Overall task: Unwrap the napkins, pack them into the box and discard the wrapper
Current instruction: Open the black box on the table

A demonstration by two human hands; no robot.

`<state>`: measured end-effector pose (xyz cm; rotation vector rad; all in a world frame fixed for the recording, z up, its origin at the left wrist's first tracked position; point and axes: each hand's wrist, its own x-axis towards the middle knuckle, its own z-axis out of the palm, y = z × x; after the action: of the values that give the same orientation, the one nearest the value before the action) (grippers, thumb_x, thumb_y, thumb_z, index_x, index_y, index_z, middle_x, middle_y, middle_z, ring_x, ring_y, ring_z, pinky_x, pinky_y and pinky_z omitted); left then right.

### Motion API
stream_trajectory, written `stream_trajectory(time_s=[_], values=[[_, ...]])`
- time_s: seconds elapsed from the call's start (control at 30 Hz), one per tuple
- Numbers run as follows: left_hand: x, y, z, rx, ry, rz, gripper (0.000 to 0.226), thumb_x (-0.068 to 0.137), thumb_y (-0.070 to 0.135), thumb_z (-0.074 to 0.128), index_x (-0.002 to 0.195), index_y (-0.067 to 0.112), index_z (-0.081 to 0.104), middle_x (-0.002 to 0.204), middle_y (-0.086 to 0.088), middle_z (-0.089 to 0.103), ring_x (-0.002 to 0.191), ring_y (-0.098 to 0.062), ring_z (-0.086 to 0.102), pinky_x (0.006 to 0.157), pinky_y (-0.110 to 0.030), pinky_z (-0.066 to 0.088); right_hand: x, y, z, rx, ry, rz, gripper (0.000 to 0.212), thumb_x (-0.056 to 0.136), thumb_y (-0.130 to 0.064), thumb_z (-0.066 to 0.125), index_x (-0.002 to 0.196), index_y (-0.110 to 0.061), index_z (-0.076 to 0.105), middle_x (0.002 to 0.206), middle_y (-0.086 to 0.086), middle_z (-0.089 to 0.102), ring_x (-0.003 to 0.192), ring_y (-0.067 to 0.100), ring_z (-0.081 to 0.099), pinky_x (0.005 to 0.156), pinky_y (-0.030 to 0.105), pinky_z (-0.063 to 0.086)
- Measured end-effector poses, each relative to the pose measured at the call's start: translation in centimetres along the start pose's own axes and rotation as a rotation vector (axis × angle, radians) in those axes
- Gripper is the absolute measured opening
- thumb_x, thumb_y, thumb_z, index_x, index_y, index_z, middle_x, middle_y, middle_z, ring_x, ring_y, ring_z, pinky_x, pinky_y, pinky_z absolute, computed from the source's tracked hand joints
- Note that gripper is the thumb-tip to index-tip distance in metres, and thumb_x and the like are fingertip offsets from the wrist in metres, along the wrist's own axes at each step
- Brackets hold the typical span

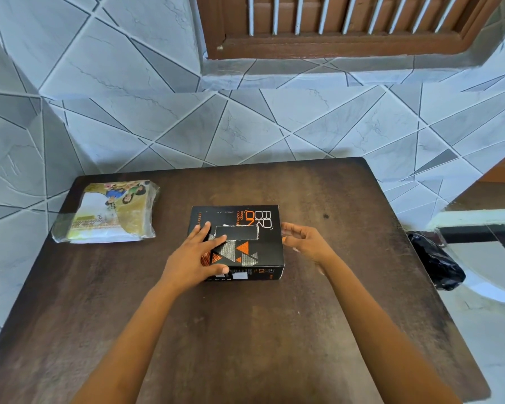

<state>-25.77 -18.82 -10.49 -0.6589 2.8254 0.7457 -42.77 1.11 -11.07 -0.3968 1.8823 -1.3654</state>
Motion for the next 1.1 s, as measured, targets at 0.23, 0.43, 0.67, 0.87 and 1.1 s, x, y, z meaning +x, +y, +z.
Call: stream_trajectory(time_s=[0.23,0.43,0.67,0.87,1.1], values=[[0.0,0.0,0.1,-0.006,0.001,-0.004,0.073,0.075,0.055,0.063,0.138,0.044,0.028,0.157,0.009,0.001,0.145,-0.011,-0.006,0.109,-0.051,0.030,1.0,-1.1,0.6,-0.122,0.013,-0.026,0.043,0.081,0.006,0.050,0.120,-0.010,0.056,0.122,0.008,0.062,0.114,0.019,0.056,0.102,0.038,0.043],[-0.1,-0.1,0.3,-0.031,0.009,-0.008,0.073,0.074,0.053,0.064,0.138,0.043,0.029,0.157,0.009,0.002,0.145,-0.011,-0.005,0.109,-0.054,0.028,0.6,0.7,-0.9,-0.389,0.253,-0.058,0.067,0.081,0.009,0.041,0.141,-0.020,0.033,0.128,0.019,0.057,0.107,0.034,0.060,0.092,0.046,0.051],[0.0,-0.1,0.6,-0.079,0.042,-0.015,0.072,0.074,0.050,0.067,0.136,0.044,0.031,0.157,0.011,0.004,0.144,-0.009,-0.005,0.109,-0.053,0.028,0.2,2.3,0.0,-0.803,0.162,-0.241,0.054,0.098,-0.030,0.031,0.146,-0.012,0.013,0.157,0.001,0.008,0.145,0.015,0.009,0.116,0.032,0.017],[0.1,0.0,0.9,-0.103,0.050,-0.018,0.072,0.073,0.049,0.068,0.136,0.043,0.032,0.157,0.010,0.005,0.144,-0.009,-0.004,0.110,-0.054,0.026,1.2,4.8,-1.9,-0.865,0.125,0.028,0.072,0.094,-0.053,0.023,0.146,-0.013,-0.004,0.158,0.005,-0.004,0.146,0.020,0.002,0.118,0.039,0.007],[0.3,0.3,1.0,-0.120,0.054,-0.037,0.072,0.072,0.051,0.068,0.136,0.043,0.034,0.157,0.010,0.005,0.144,-0.009,-0.004,0.110,-0.054,0.026,1.5,5.5,-2.5,-0.763,0.212,0.050,0.067,0.094,-0.053,0.020,0.147,-0.017,0.002,0.158,0.004,-0.002,0.146,0.023,-0.003,0.119,0.044,0.000]])
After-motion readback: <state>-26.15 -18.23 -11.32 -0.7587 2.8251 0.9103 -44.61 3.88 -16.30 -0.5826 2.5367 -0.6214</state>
